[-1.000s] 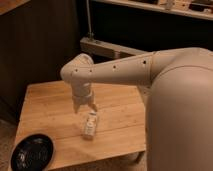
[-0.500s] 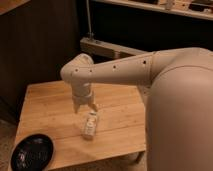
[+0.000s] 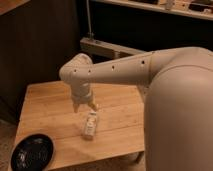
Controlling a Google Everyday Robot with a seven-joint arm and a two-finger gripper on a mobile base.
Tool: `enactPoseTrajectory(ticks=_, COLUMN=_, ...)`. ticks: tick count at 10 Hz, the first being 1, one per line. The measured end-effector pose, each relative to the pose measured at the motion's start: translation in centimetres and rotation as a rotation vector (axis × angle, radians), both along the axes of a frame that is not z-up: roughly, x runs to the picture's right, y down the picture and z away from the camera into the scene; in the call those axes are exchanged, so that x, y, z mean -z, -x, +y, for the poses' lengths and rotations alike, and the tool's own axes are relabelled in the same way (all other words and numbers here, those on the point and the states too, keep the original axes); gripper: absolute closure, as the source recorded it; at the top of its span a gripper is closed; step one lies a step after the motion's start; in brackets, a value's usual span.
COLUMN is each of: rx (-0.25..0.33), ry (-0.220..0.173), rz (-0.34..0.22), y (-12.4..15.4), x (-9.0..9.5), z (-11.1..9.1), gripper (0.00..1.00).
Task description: Place the bottle in the ceramic bowl
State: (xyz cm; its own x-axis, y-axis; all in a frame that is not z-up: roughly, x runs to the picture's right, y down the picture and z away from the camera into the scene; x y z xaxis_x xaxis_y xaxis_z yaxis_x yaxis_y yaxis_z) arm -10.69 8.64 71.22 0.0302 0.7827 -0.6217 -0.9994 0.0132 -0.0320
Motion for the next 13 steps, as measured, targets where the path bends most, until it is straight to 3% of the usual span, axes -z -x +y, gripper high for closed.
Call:
enactPoseTrajectory(ticks=3, rx=-0.077, ry=-0.061, rz=0.033, y=-1.5, x=-4.0, z=-2.9, gripper=0.35)
enactPoseTrajectory(ticks=5, rx=-0.138, ry=-0.082, rz=0.044, y=-2.5, x=-6.9, z=-3.3, gripper=0.35)
enactPoseTrajectory(ticks=6, rx=-0.176, ry=-0.080, rz=0.045, y=-2.8, x=-8.5, z=-2.5, gripper=0.35)
enactPoseTrajectory(ticks=9, rx=-0.238, ry=-0.059, rz=0.034, y=-2.9, x=-11.0, z=0.6, gripper=0.35)
enactPoseTrajectory(ticks=13, rx=-0.259, ry=-0.019, rz=0.015, y=-2.6, x=-12.3, z=3.0, gripper=0.35)
